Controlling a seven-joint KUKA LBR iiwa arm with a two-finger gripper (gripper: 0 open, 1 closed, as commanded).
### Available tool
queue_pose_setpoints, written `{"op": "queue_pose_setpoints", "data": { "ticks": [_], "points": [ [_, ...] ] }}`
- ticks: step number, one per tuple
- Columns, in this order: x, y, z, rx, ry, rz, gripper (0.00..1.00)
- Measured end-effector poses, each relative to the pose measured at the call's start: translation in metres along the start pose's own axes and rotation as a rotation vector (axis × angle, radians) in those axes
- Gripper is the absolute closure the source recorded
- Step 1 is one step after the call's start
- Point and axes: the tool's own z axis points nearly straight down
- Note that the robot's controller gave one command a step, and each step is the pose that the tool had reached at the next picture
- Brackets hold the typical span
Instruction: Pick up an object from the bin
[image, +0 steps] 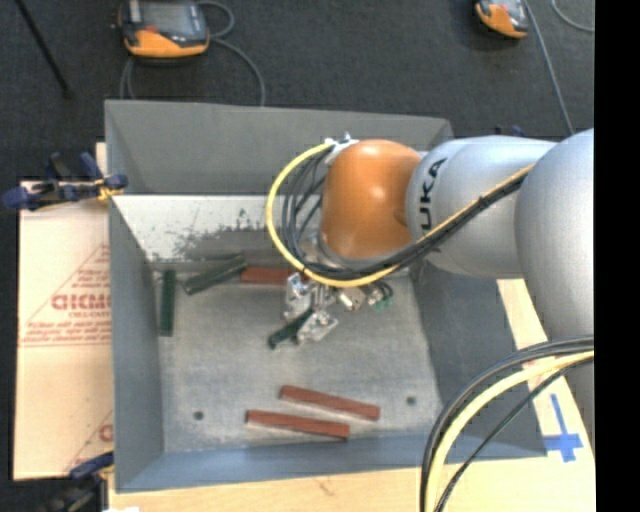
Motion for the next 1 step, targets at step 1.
{"op": "queue_pose_setpoints", "data": {
  "ticks": [1],
  "points": [
    [0.0268, 0.02, -0.0432, 0.004, -0.015, -0.244, 1.0]
  ]
}}
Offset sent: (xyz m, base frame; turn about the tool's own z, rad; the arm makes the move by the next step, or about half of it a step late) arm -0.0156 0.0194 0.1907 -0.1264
